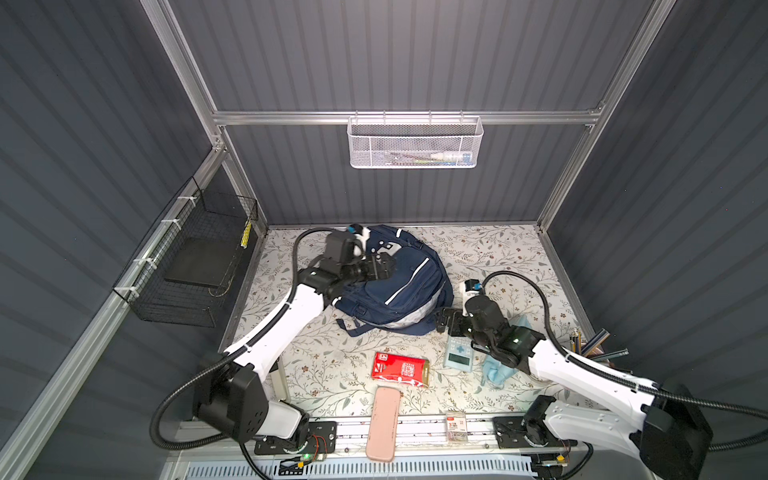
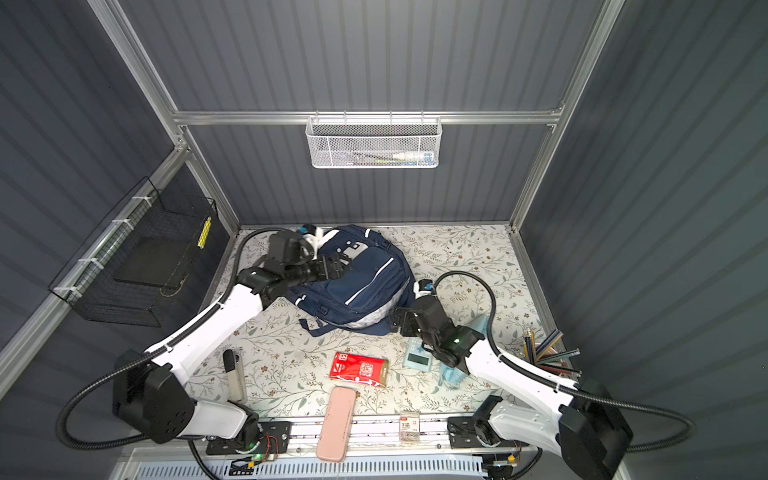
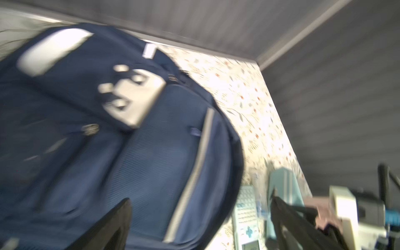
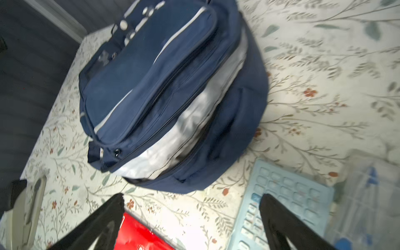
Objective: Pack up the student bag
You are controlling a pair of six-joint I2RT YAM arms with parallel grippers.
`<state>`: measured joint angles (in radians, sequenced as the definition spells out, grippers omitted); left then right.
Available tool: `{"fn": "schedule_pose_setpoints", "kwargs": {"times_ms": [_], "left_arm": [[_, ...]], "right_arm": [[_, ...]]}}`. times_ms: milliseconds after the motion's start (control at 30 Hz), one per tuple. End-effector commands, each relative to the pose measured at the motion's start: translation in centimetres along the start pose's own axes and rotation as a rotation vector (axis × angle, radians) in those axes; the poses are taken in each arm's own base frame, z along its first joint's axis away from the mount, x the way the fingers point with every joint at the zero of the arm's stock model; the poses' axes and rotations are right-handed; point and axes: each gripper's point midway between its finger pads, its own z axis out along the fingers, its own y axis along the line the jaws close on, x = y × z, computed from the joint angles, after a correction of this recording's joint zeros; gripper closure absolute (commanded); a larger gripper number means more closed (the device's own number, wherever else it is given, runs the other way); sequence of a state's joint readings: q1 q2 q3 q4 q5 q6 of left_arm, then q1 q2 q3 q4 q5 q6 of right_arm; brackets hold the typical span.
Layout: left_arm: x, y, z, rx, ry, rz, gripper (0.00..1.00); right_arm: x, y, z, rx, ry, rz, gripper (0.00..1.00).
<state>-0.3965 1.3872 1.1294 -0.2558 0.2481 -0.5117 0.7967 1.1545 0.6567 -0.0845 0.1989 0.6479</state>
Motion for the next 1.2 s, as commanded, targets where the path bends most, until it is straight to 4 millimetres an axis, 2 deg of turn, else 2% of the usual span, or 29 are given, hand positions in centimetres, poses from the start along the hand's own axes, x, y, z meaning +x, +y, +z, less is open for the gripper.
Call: {"fn": "schedule_pose_setpoints", "kwargs": {"times_ms": [0, 67, 133, 200, 300, 367, 400, 567, 600, 667, 700, 967, 1067, 1167], "left_arm": [[3.0, 3.4, -0.3, 0.003, 0.049, -0.142, 0.01], [3.7, 5.7, -0.8, -0.037, 0.022, -0.195, 0.06], [4.4, 8.4, -1.8, -0.085, -0.023, -0.272, 0.17], [4.7, 10.4, -2.8, -0.109, -0.087, -0.319, 0.19], [5.4, 11.9, -2.7, -0.110, -0.102, -0.361, 0.18], [5.9, 12.4, -2.0, -0.099, -0.098, -0.392, 0.05], [6.5, 12.4, -1.6, -0.074, -0.089, -0.422, 0.00], [7.4, 15.5, 0.5, -0.133, -0.096, -0.474, 0.00], [7.4, 15.8, 1.2, -0.125, -0.093, -0.480, 0.03], [7.5, 15.6, 2.1, -0.085, -0.077, -0.489, 0.18], [7.7, 15.7, 2.3, -0.083, -0.077, -0.503, 0.21], [9.5, 16.5, 3.0, -0.094, -0.085, -0.560, 0.26], [9.5, 16.7, 4.2, -0.063, -0.081, -0.579, 0.42], [9.4, 16.2, 5.0, -0.013, -0.063, -0.598, 0.64]], "right_arm": [[-0.2, 4.4, 0.6, -0.027, -0.002, -0.056, 0.07], [0.9, 7.0, 1.7, -0.019, 0.026, -0.127, 0.16], [1.4, 10.0, 2.7, 0.024, 0.021, -0.233, 0.22], [2.1, 12.5, 3.9, 0.060, 0.034, -0.311, 0.30], [4.1, 16.0, 6.1, -0.021, 0.118, -0.306, 0.41], [4.8, 17.6, 7.1, -0.073, 0.138, -0.287, 0.44], [5.0, 18.0, 7.6, -0.076, 0.142, -0.284, 0.45], [5.5, 19.0, 9.3, -0.090, 0.128, -0.287, 0.49], [5.6, 19.1, 9.5, -0.097, 0.124, -0.286, 0.50], [6.0, 19.4, 9.9, -0.106, 0.131, -0.295, 0.52], [6.2, 19.3, 10.2, -0.099, 0.138, -0.296, 0.53], [7.1, 19.4, 11.9, -0.112, 0.157, -0.280, 0.57], [7.0, 19.8, 12.5, -0.124, 0.144, -0.308, 0.60], [6.9, 20.0, 13.4, -0.115, 0.147, -0.324, 0.63]]}}
